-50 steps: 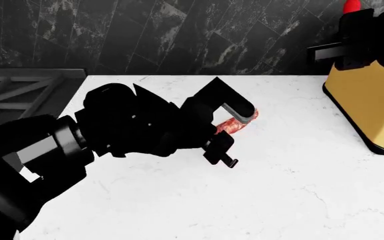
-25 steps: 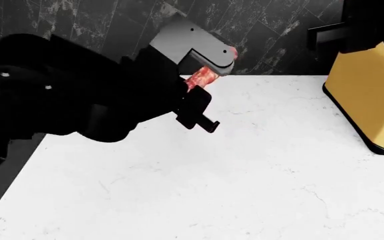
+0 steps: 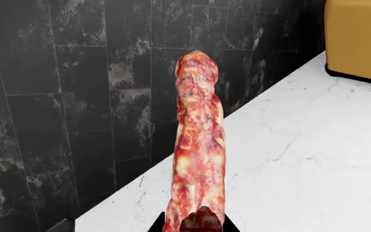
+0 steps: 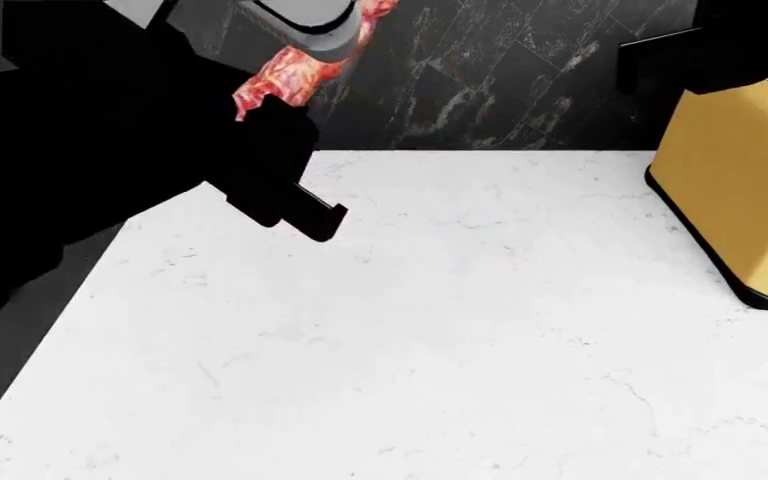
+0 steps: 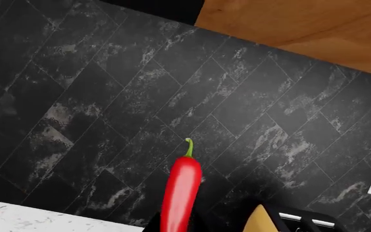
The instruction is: Place both pans onto different burners. Then place the chili pepper and the sausage on different pans.
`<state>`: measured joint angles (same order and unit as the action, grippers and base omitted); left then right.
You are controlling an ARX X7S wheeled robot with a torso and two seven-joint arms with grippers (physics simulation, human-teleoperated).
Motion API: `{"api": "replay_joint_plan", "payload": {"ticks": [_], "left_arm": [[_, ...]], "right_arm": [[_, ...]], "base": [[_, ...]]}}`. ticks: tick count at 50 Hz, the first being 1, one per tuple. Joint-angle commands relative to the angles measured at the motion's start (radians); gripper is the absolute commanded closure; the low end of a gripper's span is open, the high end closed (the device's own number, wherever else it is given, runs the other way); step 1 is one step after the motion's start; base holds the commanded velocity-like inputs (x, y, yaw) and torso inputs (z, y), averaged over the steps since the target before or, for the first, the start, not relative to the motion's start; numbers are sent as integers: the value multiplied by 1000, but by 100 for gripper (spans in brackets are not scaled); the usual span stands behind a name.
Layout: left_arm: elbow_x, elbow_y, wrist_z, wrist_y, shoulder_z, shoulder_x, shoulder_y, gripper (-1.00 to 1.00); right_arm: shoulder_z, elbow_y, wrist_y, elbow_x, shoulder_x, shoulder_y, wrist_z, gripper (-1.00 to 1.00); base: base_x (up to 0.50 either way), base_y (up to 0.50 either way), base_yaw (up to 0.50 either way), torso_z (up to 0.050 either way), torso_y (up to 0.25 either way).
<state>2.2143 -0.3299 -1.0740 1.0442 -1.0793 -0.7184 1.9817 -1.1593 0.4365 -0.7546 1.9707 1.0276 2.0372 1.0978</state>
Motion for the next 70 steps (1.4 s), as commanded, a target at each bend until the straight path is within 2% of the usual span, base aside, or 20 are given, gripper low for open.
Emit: {"api": "replay_joint_plan", "payload": {"ticks": [1,24,43,70], "left_arm": [[89,-39,-68,10,10,-60,59,100],[97,-40,-65,6,19,-62,72,100],[105,-42,-65,5,22,-68,77,100],[107,-40,-66,4,26,-69,81,100]], "right_arm": [[25,39,8,-59,-1,-1,-42,100],[35,65,-13,-85,-3,-2,-66,100],[44,70,-30,-81,-11,7,-65,100],[56,89,-49,-95,-14,8,-73,100]], "base": [[0,0,0,0,0],[-5,465,0,0,0],[-441,306,0,0,0],[0,500,0,0,0]]}}
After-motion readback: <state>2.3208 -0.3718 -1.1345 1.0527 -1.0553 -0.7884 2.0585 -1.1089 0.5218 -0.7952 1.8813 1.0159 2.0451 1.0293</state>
